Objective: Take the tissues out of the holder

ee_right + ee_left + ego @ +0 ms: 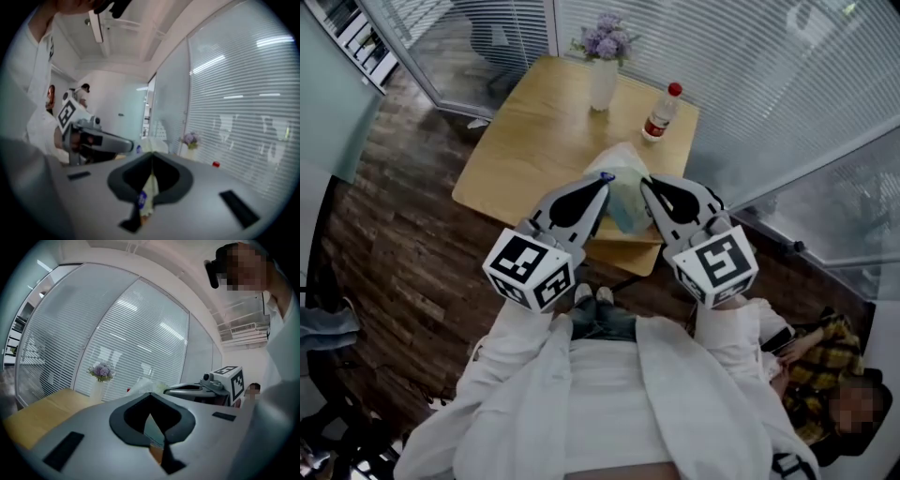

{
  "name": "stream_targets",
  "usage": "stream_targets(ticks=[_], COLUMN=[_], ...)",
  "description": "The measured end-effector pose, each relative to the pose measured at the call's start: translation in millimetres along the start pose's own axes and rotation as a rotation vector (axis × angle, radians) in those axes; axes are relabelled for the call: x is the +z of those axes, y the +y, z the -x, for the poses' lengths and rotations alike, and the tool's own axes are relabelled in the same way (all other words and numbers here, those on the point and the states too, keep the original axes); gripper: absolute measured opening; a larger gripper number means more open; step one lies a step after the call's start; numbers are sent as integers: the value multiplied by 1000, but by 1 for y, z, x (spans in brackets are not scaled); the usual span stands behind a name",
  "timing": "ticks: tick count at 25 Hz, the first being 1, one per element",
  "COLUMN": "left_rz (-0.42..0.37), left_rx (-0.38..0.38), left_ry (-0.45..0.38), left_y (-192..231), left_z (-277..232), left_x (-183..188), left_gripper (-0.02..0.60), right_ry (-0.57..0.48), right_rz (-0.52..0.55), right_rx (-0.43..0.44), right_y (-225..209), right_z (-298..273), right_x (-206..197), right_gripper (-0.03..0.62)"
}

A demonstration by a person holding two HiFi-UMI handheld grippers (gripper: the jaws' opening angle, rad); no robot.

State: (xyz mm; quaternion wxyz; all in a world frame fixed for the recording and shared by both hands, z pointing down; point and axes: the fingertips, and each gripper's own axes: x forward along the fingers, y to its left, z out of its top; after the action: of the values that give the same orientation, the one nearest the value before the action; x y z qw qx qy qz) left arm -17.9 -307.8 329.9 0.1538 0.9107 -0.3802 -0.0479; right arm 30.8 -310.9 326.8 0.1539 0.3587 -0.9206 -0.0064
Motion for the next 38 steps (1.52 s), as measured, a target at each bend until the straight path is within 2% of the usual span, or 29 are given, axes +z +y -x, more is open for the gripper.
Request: stream_targets(ticks=[4, 7, 11, 17, 27, 38], left_rz=[-5, -62, -99, -147, -126, -69], left_rx=[-1, 11, 10, -12, -40, -55], left_ry=[-43, -64, -90, -82, -85, -65], left_y=[-6, -8, -13, -27, -47, -46], left_z=[5, 7, 10, 10, 3, 3], left_x=[17, 29, 41, 40, 35, 24], left_gripper=[6, 6, 6, 6, 6, 6], right_ry=[-86, -140, -204, -272, -332, -314], right_rz=[-29, -53, -121, -218, -296, -325], right_rx=[-22, -56, -106, -118, -158, -152], right_y=[-6, -8, -11, -6, -12, -9], right_z=[13, 24, 33, 44, 55, 54], right_x=[25, 35, 40, 37, 35, 25], right_gripper=[12, 12, 12, 12, 12, 12])
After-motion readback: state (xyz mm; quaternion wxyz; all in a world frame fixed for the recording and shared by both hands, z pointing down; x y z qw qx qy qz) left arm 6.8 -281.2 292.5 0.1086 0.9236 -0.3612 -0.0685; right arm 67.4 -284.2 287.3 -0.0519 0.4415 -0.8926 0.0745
